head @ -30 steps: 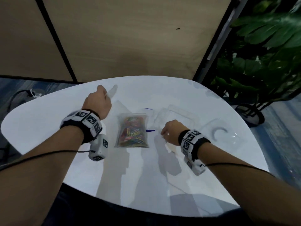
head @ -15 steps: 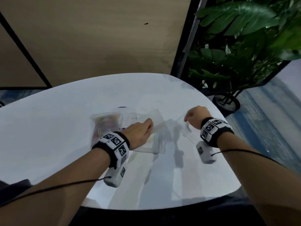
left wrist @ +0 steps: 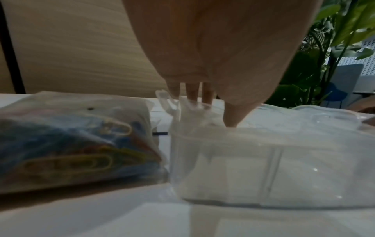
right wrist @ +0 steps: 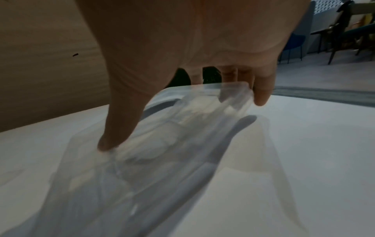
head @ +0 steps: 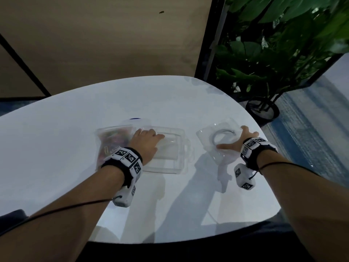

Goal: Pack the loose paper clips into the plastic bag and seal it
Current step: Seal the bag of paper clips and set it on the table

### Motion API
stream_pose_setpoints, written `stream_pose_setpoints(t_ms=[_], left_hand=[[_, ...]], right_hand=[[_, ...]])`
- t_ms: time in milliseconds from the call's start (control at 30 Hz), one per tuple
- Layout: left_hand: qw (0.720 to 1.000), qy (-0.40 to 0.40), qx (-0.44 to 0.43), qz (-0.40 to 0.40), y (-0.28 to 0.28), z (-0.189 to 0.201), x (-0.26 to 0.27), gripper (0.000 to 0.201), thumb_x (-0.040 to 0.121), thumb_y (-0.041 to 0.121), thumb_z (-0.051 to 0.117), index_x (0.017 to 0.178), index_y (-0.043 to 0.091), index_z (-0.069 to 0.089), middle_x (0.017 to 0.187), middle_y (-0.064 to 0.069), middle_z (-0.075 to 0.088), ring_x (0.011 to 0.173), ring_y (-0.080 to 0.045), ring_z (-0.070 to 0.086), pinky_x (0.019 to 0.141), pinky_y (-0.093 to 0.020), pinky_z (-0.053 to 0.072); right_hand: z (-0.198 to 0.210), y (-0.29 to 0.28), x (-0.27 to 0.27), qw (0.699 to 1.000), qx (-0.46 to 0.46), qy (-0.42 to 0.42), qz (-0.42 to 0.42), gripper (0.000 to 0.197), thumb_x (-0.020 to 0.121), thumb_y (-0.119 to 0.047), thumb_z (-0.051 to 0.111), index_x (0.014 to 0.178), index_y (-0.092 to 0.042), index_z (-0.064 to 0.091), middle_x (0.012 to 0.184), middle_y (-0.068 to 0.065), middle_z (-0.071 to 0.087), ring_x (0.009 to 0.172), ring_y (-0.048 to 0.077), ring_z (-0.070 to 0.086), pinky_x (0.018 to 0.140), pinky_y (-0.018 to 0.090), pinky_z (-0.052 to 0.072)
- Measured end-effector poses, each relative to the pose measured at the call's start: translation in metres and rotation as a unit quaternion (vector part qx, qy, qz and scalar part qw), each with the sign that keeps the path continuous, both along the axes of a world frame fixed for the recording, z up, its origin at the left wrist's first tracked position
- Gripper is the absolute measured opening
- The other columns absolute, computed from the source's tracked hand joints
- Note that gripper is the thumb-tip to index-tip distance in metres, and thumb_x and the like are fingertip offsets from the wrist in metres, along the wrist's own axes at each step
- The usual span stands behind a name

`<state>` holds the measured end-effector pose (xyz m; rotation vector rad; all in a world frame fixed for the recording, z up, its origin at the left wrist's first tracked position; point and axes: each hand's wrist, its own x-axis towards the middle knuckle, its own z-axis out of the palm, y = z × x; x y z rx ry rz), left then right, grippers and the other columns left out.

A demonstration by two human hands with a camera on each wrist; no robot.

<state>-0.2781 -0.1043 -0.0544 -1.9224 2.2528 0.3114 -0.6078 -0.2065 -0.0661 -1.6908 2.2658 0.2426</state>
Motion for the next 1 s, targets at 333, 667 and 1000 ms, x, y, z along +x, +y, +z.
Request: stream_pose_setpoints(t_ms=[333, 667, 1000], left_hand=[[0.994, 0.086, -0.026, 0.058, 0.011, 0.032, 0.025, 0.065, 0.101, 0.013, 0.046, 0.159, 0.025, 0.021, 0.167, 0.0, 0.018, 0.154, -0.021, 0.015, 0.126, -0.043, 0.008], [0.963, 0.159, 0.047, 0.211, 0.036, 0.043, 0.063, 0.044, 0.105, 0.023, 0.044, 0.147, 0.009, 0.047, 0.153, -0.009, 0.046, 0.139, -0.028, 0.046, 0.115, -0.035, 0.036], [0.917, 0.259, 0.013, 0.303, 0.04, 0.022, 0.05, 0.048, 0.085, 0.041, 0.075, 0.125, 0.019, 0.06, 0.114, 0.002, 0.072, 0.116, -0.018, 0.063, 0.099, -0.028, 0.046]], right_hand=[[0.108, -0.008, 0.071, 0.849, -0.198, -0.478, -0.104, 0.017, 0.093, -0.019, 0.06, 0.104, -0.006, 0.059, 0.079, 0.005, 0.069, 0.054, 0.013, 0.064, 0.05, 0.024, 0.053], [0.044, 0.084, 0.164, 0.807, 0.098, -0.558, -0.164, 0.012, 0.097, -0.004, 0.043, 0.091, -0.001, 0.053, 0.064, 0.011, 0.061, 0.052, 0.017, 0.057, 0.057, 0.026, 0.048], [0.034, 0.103, 0.158, 0.989, -0.009, -0.149, 0.011, 0.058, 0.077, -0.061, 0.066, 0.106, -0.011, 0.067, 0.105, 0.007, 0.07, 0.095, 0.029, 0.07, 0.084, 0.038, 0.057]])
